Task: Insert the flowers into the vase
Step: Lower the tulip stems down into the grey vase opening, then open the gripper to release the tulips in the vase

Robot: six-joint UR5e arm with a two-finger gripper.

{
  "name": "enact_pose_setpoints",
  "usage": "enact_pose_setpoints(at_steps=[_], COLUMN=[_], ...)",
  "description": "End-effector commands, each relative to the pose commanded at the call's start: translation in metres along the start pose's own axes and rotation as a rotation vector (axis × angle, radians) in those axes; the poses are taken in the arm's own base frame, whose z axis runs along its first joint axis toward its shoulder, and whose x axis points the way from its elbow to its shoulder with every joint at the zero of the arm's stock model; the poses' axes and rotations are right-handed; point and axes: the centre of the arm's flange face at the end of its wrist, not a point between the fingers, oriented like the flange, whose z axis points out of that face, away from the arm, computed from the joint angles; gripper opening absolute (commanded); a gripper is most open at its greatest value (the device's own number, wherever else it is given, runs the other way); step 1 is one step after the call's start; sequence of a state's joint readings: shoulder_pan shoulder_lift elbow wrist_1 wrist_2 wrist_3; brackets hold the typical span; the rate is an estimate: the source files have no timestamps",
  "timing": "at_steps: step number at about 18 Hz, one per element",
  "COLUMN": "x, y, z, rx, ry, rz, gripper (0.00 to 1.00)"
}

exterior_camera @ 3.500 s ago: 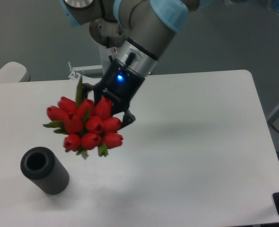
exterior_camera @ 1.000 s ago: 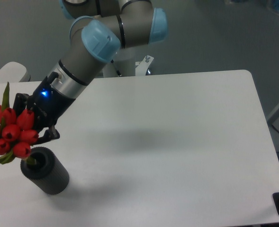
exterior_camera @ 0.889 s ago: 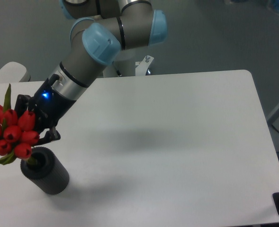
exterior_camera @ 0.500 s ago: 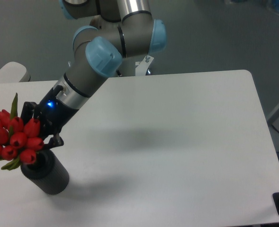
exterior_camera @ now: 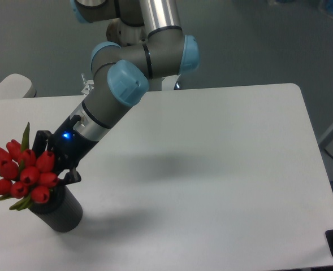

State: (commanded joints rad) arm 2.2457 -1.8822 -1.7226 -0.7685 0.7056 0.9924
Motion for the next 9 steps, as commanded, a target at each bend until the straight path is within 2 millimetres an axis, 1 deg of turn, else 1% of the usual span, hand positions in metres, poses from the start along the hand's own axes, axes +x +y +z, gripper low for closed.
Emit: enact_pose_setpoints(at_steps=[3,4,7,8,9], x=[0.0,0.0,-0.001,-0.001,-0.001], y=[0.01,0.011,0.018,0.018,0.018], z=[0.007,0.008,0.014,0.013,0.014], rx=[-0.009,-0.01,-0.017,-0.016,-0.017], ry=[0.013,0.016,0.026,0.025,0.026], rz=[-0.014,-0.019,-0.033,-0.033,-0.035], gripper=[0.36,0.38,0.55,0.62,0.73])
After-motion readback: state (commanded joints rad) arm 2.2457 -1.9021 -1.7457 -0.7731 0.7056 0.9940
